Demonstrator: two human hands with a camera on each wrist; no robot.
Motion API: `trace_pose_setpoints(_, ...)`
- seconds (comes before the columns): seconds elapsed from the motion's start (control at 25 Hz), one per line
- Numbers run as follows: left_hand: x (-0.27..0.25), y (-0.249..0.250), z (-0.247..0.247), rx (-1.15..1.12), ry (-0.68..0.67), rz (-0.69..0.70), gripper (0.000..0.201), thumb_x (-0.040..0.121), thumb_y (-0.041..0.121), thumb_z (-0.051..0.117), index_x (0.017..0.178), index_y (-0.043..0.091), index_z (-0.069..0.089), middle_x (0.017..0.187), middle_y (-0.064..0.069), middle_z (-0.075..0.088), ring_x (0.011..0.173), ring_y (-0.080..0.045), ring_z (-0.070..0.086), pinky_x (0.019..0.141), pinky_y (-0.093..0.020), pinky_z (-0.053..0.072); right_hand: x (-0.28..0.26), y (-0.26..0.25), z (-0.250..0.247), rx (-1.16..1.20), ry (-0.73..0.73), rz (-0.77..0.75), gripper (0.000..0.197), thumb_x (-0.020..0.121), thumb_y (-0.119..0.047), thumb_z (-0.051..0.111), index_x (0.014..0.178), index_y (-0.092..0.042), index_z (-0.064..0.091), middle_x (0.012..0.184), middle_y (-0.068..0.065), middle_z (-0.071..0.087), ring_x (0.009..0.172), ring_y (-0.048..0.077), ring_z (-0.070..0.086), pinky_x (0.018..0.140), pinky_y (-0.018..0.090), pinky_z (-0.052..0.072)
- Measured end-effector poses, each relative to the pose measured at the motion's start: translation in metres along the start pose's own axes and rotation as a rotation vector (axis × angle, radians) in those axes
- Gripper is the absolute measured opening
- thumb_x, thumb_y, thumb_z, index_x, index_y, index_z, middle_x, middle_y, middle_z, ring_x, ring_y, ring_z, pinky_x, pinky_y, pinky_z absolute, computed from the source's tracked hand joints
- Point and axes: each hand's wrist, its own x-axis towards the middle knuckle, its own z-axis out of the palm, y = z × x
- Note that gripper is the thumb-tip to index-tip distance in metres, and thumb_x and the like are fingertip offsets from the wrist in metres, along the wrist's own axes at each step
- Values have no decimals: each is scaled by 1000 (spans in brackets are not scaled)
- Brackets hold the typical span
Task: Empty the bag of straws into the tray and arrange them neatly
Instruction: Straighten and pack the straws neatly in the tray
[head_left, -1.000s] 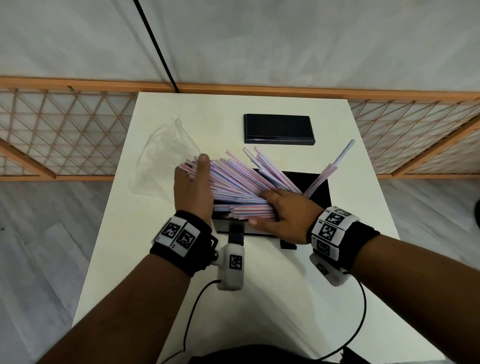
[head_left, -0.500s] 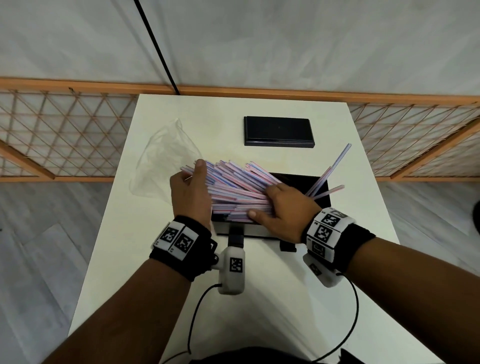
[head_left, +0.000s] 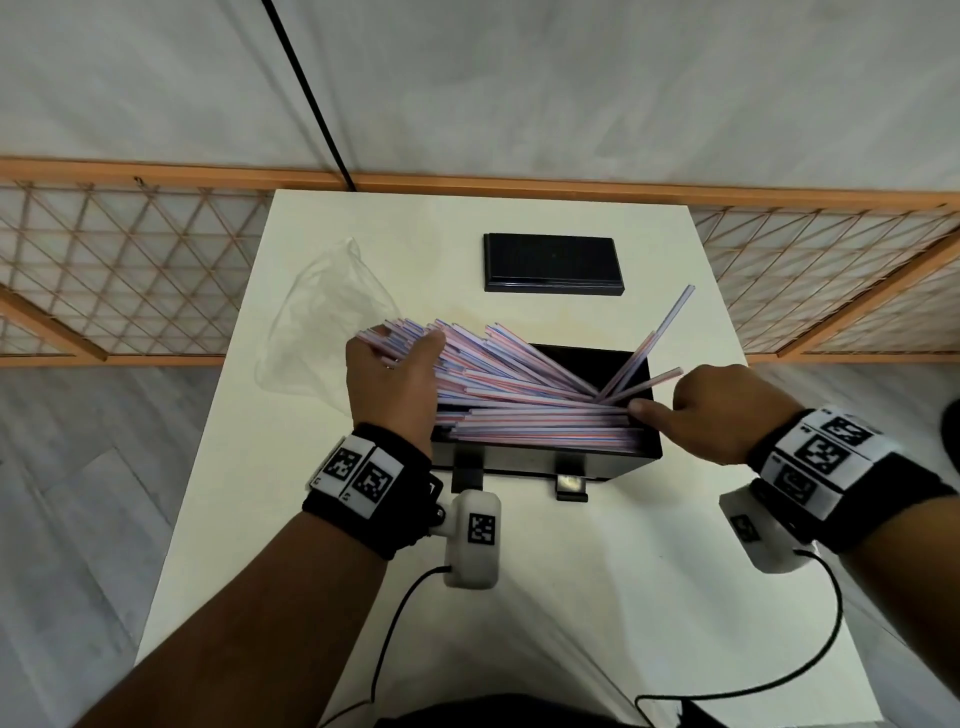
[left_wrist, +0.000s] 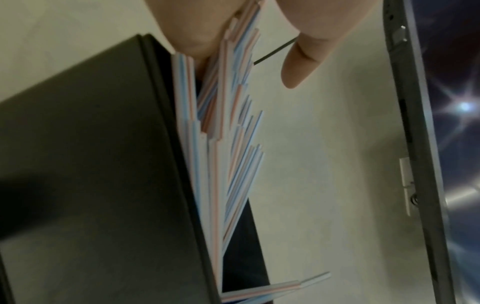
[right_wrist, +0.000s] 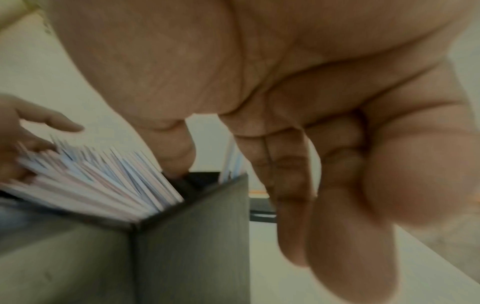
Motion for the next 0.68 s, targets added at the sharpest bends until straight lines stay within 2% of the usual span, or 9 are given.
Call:
trace_pose_setpoints(0.08,-1,2,2,-65,35,-32,34,86,8,77,110,12,55,97,-3,67,72,-13,70,62,-31,57,12,3,11,81,-38,18,95,75,-89,17,108,-12,61,82,4,66,84,25,61,78,35,51)
trace_pose_setpoints(0.16,-2,2,3,-107,52,-61,39,86,8,77,116,8,54,97,-4,67,70,-13,70,60,-30,56,24,-3,13,149,-43,37,96,82,-84,24,145,-13,36,104,12,71,104,33,63,89,37,49)
trace_pose_setpoints(0.2,-2,1,4,-115,52,-66,41,86,8,77,119,6,53,99,-6,67,70,-13,70,58,-29,56,31,-6,11,188,-16,32,94,86,-80,29,150,-12,29,112,15,69,110,34,62,90,37,48)
trace_pose_setpoints(0.28,-1,1,4,-125,53,-67,46,86,8,76,125,0,52,106,-12,68,75,-18,71,57,-29,57,41,-11,3,243,65,7,80,92,-69,38,152,-17,30,128,13,65,117,34,60,96,36,43)
trace_pose_setpoints(0.36,0,1,3,-122,59,-77,50,86,10,77,128,-1,52,115,-19,69,87,-27,73,64,-32,59,44,-14,-7,278,132,-61,63,96,-60,44,147,-23,42,134,8,62,119,32,59,98,33,41)
trace_pose_setpoints(0.44,-1,1,3,-126,63,-87,50,85,10,77,128,1,53,119,-19,69,95,-32,73,70,-35,59,41,-21,-13,352,190,-147,44,97,-50,52,132,-25,60,117,10,67,110,29,62,90,30,42)
trace_pose_setpoints(0.52,-2,2,3,-129,57,-90,48,86,9,76,128,2,53,115,-16,69,89,-27,72,68,-34,58,37,-28,-15,463,206,-208,27,96,-42,58,111,-25,72,105,5,65,101,23,61,88,30,44)
trace_pose_setpoints(0.6,-2,3,4,-127,49,-87,44,88,8,75,125,3,52,107,-10,68,82,-20,70,62,-30,57,34,-35,-16,442,155,-240,21,95,-39,60,101,-25,74,101,0,66,96,20,60,85,29,44)
trace_pose_setpoints(0.68,-3,3,6,-119,32,-91,37,89,8,74,118,7,51,102,-6,66,79,-17,69,61,-30,56,29,-39,-19,357,139,-274,20,97,-37,57,99,-24,72,90,-2,67,85,19,58,77,28,41)
